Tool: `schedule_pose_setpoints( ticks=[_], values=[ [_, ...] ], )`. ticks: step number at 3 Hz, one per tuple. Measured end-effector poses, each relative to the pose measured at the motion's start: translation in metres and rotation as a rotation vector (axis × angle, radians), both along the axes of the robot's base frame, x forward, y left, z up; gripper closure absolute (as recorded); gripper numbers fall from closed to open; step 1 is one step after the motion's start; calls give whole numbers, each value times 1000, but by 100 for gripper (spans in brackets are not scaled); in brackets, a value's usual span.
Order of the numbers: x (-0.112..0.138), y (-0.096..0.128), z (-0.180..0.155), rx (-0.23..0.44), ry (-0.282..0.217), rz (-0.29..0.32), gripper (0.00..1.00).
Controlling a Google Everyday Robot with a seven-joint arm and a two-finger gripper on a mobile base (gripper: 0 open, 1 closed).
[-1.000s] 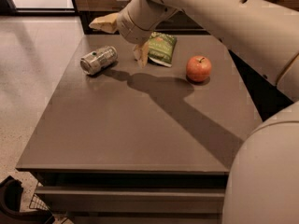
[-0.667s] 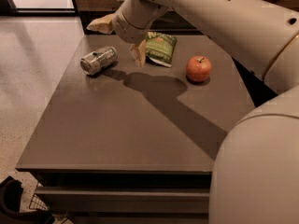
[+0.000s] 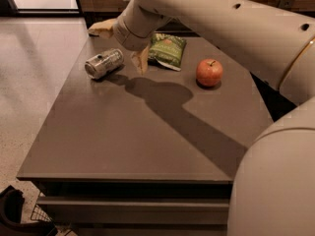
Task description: Place 7up can upright
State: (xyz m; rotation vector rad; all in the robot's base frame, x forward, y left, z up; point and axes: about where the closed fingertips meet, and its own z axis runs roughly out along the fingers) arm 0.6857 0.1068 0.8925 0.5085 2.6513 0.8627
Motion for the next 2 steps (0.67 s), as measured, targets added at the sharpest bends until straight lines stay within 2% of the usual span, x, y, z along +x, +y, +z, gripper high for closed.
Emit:
schedule_pose_setpoints(
  ticks=[1,2],
  values=[
    [5,33,-9,69,-72,-19,0],
    [17,48,-3,33,-81,-53,0]
  ],
)
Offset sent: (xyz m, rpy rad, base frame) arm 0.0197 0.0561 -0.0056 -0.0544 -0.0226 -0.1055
